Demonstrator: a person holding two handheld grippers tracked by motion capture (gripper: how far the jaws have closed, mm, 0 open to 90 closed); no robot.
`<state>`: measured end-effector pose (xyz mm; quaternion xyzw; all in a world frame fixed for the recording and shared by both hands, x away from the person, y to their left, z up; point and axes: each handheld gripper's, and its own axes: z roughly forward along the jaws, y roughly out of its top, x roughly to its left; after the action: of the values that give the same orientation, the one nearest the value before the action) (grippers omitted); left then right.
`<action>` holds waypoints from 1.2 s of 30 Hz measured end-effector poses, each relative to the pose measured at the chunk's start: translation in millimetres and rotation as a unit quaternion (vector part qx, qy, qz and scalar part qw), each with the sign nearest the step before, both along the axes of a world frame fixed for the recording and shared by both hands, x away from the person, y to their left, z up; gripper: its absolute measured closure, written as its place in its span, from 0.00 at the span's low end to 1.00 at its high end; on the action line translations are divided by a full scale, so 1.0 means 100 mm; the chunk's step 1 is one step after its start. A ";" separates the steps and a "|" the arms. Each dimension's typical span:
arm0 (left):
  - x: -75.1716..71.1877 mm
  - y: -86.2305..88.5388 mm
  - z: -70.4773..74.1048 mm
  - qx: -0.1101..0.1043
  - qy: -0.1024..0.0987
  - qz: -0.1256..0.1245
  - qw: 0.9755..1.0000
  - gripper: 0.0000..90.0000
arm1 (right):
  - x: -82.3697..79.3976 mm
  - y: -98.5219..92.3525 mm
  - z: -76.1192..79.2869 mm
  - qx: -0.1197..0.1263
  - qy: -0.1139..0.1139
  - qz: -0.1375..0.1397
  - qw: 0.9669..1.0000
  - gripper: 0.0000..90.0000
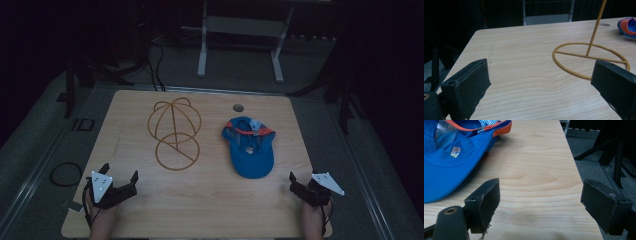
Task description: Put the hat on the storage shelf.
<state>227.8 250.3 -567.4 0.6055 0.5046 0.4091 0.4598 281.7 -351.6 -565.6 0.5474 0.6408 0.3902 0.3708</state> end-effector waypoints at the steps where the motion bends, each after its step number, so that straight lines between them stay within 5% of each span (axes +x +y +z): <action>1: 0.00 0.00 0.00 0.000 0.000 0.000 1.000 0.03 | 0.00 0.00 0.00 -0.001 0.000 0.001 1.000 0.17; 15: 0.00 0.00 0.00 0.002 0.003 -0.008 1.000 0.03 | 0.04 0.03 0.01 0.017 0.032 0.037 0.999 0.17; 20: 0.00 -0.02 0.00 0.007 0.003 -0.011 1.000 0.03 | 0.09 0.16 0.13 0.016 0.039 0.076 0.996 0.17; 25: 0.01 -0.03 0.00 0.006 0.008 -0.023 1.000 0.03 | 0.15 0.22 0.23 -0.008 0.035 0.082 0.996 0.17; 33: 0.01 -0.09 0.00 0.008 0.005 -0.050 0.999 0.03 | 0.29 0.25 0.41 0.003 0.047 0.091 0.995 0.16; 36: 0.01 -0.09 0.01 -0.013 -0.002 -0.059 0.998 0.03 | 0.37 0.28 0.48 0.015 0.052 0.106 0.993 0.16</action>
<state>228.6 241.7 -566.8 0.6276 0.4726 0.3758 0.4915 318.3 -323.4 -517.4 0.5017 0.7072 0.4082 0.2856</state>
